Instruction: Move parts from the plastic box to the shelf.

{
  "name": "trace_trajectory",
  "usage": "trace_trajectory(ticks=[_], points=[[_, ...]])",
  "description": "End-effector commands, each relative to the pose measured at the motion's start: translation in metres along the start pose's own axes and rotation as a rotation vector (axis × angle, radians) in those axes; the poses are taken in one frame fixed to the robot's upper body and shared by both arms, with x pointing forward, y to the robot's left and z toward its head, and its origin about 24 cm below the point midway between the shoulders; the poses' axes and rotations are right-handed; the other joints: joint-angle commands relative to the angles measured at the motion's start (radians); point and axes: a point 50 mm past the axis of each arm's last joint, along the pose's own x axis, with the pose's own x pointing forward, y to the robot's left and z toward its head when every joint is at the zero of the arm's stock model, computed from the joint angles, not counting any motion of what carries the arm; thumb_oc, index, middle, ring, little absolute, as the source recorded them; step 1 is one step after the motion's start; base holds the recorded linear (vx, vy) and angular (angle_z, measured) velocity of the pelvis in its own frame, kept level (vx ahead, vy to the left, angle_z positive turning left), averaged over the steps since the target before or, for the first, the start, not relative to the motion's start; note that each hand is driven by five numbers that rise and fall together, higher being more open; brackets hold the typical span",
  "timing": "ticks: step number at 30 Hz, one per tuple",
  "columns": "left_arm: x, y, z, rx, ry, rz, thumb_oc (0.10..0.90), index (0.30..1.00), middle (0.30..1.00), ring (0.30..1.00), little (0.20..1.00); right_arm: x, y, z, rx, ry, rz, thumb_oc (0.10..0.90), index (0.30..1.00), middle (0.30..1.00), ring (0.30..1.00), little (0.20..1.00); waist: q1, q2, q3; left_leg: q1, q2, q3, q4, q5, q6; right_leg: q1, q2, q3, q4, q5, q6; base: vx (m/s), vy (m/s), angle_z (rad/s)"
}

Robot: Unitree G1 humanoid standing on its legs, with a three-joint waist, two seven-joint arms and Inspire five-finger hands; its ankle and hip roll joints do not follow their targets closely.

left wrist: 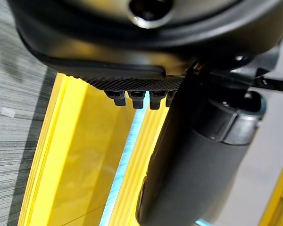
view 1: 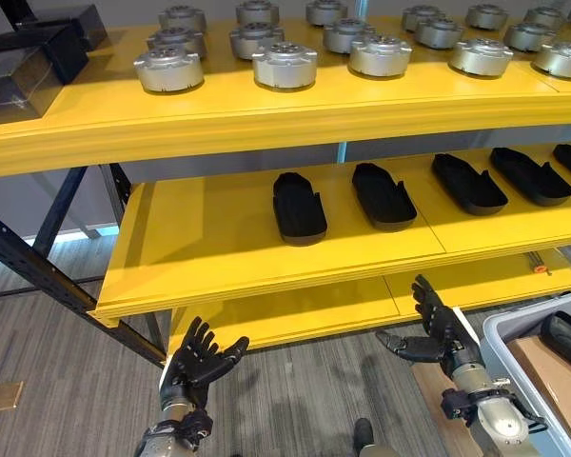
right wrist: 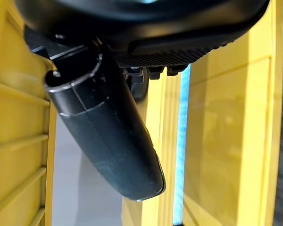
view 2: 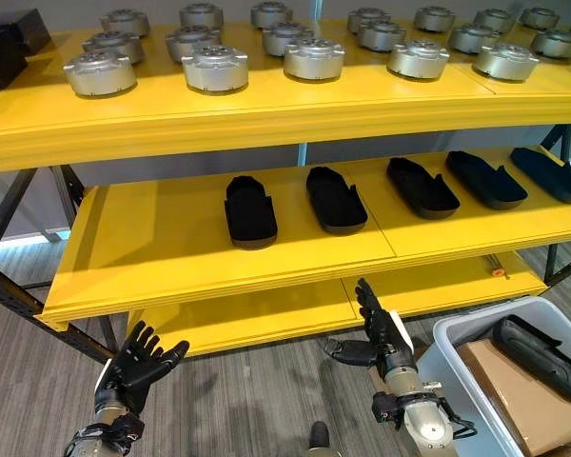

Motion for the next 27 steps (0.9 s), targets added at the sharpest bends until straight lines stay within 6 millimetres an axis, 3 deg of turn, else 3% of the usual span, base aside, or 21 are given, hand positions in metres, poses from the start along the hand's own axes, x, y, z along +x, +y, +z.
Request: trace_trajectory(ticks=[1, 5, 9, 11, 13, 14, 17, 21, 27], points=[[0.014, -0.019, 0.043, 0.024, -0.221, -0.105, 0.900, 1.000, 1.000, 1.000, 1.000, 0.010, -0.011, 0.047, 0.020, -0.251, -0.010, 0.900, 1.000, 1.000, 1.000, 1.000, -0.007, 0.029, 0.008, -0.084, 0.081, -0.063, -0.030, 0.118, 0.003, -0.011, 0.034, 0.003, 0.133, -0.191, -0.019, -0.06, -0.191, -0.03], [0.013, -0.023, 0.037, -0.012, -0.207, -0.111, 0.900, 1.000, 1.000, 1.000, 1.000, 0.005, -0.013, 0.036, 0.032, -0.206, -0.025, 0.900, 1.000, 1.000, 1.000, 1.000, -0.009, 0.048, 0.036, -0.110, 0.108, -0.079, 0.001, 0.162, -0.002, 0.001, 0.078, 0.001, 0.128, -0.210, -0.060, -0.05, -0.194, 0.00], [0.015, -0.025, 0.032, -0.035, -0.197, -0.110, 0.900, 1.000, 1.000, 1.000, 1.000, 0.002, -0.021, 0.033, 0.014, -0.198, -0.071, 0.900, 1.000, 1.000, 1.000, 1.000, -0.005, 0.045, 0.066, -0.169, 0.096, -0.100, 0.103, 0.214, 0.012, 0.032, 0.086, -0.020, 0.085, -0.206, -0.090, -0.03, -0.156, 0.10], [0.016, -0.026, 0.033, -0.032, -0.202, -0.114, 0.900, 1.000, 1.000, 1.000, 1.000, 0.001, -0.024, 0.034, 0.020, -0.206, -0.095, 0.900, 1.000, 1.000, 1.000, 1.000, -0.009, 0.033, 0.070, -0.189, 0.086, -0.084, 0.141, 0.209, 0.021, 0.041, 0.083, -0.026, 0.071, -0.200, -0.096, 0.00, -0.104, 0.26], [0.015, -0.023, 0.036, -0.036, -0.215, -0.099, 0.900, 1.000, 1.000, 1.000, 1.000, 0.002, -0.026, 0.030, 0.022, -0.195, -0.121, 0.900, 1.000, 1.000, 1.000, 1.000, 0.014, 0.010, 0.073, -0.205, -0.012, -0.165, 0.179, 0.132, 0.052, 0.050, 0.074, -0.008, 0.040, -0.187, -0.090, 0.06, -0.080, -0.03], [0.016, -0.023, 0.037, -0.045, -0.224, -0.090, 0.900, 1.000, 1.000, 1.000, 1.000, 0.005, -0.025, 0.030, 0.013, -0.192, -0.118, 0.900, 1.000, 1.000, 1.000, 1.000, 0.034, 0.002, 0.075, -0.219, -0.088, -0.235, 0.171, 0.087, 0.063, 0.051, 0.073, 0.008, 0.031, -0.184, -0.088, 0.08, -0.021, -0.23], [0.016, -0.023, 0.041, -0.076, -0.257, -0.076, 0.900, 1.000, 1.000, 1.000, 1.000, 0.015, -0.019, 0.035, 0.002, -0.210, -0.084, 0.900, 1.000, 1.000, 1.000, 1.000, 0.072, -0.011, 0.066, -0.237, -0.247, -0.419, 0.113, 0.058, 0.075, 0.049, 0.098, 0.085, 0.002, -0.157, -0.072, 0.11, 0.011, -0.86], [0.015, -0.023, 0.041, -0.088, -0.261, -0.084, 0.900, 1.000, 1.000, 1.000, 1.000, 0.015, -0.019, 0.036, -0.003, -0.218, -0.075, 0.900, 1.000, 1.000, 1.000, 1.000, 0.073, -0.013, 0.062, -0.225, -0.248, -0.407, 0.108, 0.038, 0.083, 0.048, 0.105, 0.125, 0.003, -0.155, -0.066, 0.08, 0.094, -0.73], [0.013, -0.025, 0.035, -0.080, -0.221, -0.113, 0.900, 1.000, 1.000, 1.000, 1.000, 0.009, -0.016, 0.028, 0.060, -0.190, -0.081, 0.900, 1.000, 1.000, 1.000, 1.000, 0.063, -0.030, 0.021, -0.108, -0.242, -0.323, 0.021, 0.006, 0.131, 0.059, 0.080, 0.188, 0.009, -0.145, -0.040, 0.11, 0.187, -0.55]])
